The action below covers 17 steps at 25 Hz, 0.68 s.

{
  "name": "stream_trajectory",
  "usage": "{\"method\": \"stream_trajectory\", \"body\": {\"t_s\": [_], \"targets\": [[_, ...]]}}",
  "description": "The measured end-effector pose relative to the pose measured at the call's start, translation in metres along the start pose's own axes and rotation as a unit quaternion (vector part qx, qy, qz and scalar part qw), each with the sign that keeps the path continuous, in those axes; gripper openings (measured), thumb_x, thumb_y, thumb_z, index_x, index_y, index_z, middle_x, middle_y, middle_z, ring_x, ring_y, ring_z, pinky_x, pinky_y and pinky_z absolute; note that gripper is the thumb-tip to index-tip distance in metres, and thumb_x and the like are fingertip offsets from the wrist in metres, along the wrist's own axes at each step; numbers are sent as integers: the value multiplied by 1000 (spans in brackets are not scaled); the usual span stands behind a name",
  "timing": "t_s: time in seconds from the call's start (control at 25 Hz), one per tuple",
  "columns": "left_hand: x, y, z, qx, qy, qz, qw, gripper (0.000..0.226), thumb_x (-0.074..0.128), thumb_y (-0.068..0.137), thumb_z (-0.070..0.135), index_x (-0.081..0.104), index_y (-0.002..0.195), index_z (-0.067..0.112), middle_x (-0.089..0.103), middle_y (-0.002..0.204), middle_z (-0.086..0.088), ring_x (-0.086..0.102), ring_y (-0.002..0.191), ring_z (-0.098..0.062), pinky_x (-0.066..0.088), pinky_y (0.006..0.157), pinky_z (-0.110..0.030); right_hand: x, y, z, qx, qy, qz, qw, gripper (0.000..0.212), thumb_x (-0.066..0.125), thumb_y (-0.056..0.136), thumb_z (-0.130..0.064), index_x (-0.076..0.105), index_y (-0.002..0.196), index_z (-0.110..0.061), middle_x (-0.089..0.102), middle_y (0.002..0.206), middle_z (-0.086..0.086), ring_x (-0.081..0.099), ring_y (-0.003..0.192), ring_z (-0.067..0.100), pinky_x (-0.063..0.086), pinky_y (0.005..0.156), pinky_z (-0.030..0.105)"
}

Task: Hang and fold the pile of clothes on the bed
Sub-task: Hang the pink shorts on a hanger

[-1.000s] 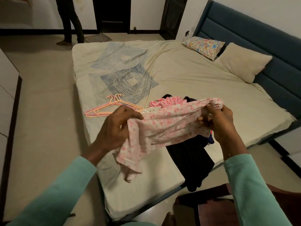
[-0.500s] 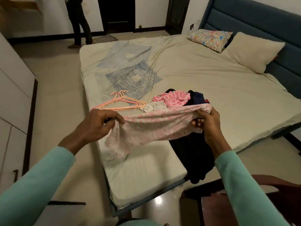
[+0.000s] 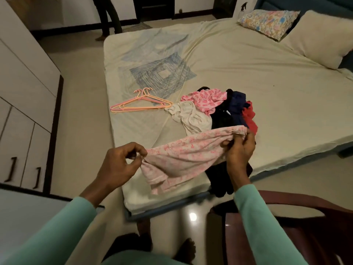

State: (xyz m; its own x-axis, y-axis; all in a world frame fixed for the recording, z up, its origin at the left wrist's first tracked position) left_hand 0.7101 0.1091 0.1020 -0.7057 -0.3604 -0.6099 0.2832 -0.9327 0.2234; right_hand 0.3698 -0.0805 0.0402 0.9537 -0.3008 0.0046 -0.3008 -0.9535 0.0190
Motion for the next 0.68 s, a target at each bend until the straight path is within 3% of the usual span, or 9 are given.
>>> {"method": "stream_trajectory", "body": {"t_s": [0.08,0.2,0.32,0.52,0.68], "targets": [[11,-14,-31,-87,-9,-12,996,27,76,84,1,74,92,26,75,87,6,70,77,-15,60,78,-31,-3,-8,6,-17,-34,13,999,22,52,103,-6,63,122,-4,67,106,0,61,90,-6,45,85,16],[11,-29,-64,-175,-61,-6,983,25,72,77,9,76,94,27,73,73,-1,66,65,-16,56,66,-27,1,-25,9,-70,-51,10,996,21,53,106,-17,63,124,-14,68,120,6,64,109,13,49,94,23],[15,-32,-122,-272,-83,-28,958,21,65,71,19,80,84,27,75,73,-2,69,69,-26,59,72,-40,32,-35,30,-63,-87,-33,994,21,53,107,-24,62,125,-25,66,123,2,64,113,16,52,93,28],[23,12,-236,-350,-105,-21,931,17,74,88,14,79,80,27,78,81,1,73,79,-20,59,77,-42,146,-6,104,-23,-203,-114,972,28,53,103,-31,59,129,-26,66,121,2,65,109,20,56,95,49],[42,88,-374,-388,-69,11,919,17,70,92,19,76,82,32,76,80,8,70,76,-16,57,72,-38,271,49,187,-31,-296,-144,944,32,55,103,-27,61,134,-23,71,117,3,67,109,25,55,96,46]]}}
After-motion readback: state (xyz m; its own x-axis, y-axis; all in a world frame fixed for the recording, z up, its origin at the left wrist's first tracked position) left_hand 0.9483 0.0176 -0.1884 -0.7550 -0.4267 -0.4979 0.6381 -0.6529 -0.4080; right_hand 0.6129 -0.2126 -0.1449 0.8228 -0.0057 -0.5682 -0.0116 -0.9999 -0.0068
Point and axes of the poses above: each hand's wrist, its own y-axis towards the middle knuckle, its own x-axis out of the palm, z = x × y, the point moved 10 cm from there along y, towards the middle knuckle
